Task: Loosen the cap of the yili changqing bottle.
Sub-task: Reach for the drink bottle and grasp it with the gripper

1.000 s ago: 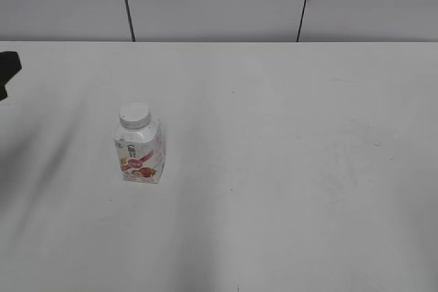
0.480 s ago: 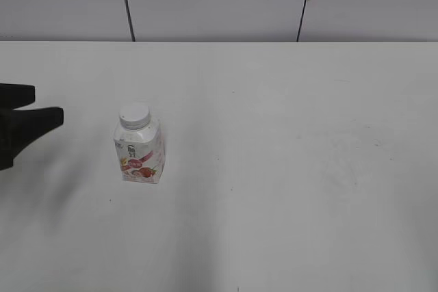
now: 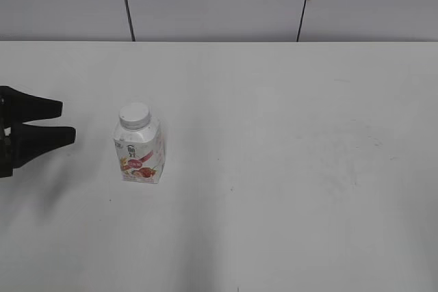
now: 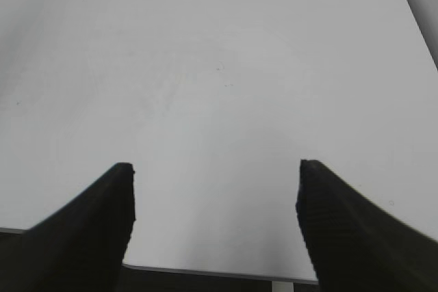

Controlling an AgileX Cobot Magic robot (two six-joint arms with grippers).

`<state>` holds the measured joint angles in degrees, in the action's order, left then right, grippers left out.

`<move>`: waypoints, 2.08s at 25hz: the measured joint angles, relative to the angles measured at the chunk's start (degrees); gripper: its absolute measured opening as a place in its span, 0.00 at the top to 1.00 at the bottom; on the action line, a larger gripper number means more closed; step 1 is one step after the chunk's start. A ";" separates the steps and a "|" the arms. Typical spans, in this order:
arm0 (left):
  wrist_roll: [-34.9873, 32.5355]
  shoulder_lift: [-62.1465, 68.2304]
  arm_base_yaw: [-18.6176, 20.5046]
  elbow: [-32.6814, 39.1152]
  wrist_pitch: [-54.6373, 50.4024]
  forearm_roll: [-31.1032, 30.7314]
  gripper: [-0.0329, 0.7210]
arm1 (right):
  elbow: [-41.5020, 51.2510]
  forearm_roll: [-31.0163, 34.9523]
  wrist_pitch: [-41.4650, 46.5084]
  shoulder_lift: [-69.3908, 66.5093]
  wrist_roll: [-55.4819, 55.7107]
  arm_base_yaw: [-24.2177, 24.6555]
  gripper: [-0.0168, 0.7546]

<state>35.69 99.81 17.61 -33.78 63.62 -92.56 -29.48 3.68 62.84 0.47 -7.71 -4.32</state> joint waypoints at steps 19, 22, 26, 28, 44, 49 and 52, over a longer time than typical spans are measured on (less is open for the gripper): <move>-1.41 22.40 -5.97 -20.61 5.32 -12.41 0.04 | 0.00 0.00 0.00 0.00 0.00 0.00 0.22; -1.05 24.93 -8.58 -23.28 5.35 -12.52 0.04 | 0.00 0.00 0.00 0.00 0.00 0.00 0.22; -0.81 27.28 -11.10 -25.69 5.35 -12.65 0.05 | 0.00 0.00 0.00 0.00 0.00 0.00 0.22; -0.81 28.03 -11.86 -26.42 5.43 -12.65 0.06 | 0.00 0.00 0.00 0.00 0.00 0.00 0.22; -0.78 31.84 -14.83 -29.43 5.56 -13.05 0.19 | 0.00 0.00 0.00 0.00 0.00 0.00 0.22; -0.78 31.85 -14.83 -29.43 5.56 -13.05 0.20 | 0.00 0.00 0.00 0.00 0.00 0.00 0.22; -0.78 31.90 -14.83 -29.43 5.80 -13.25 0.24 | 0.00 0.00 0.00 0.00 0.00 0.00 0.22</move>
<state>34.91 131.71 2.78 -63.21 69.42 -105.81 -29.48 3.68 62.84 0.47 -7.71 -4.32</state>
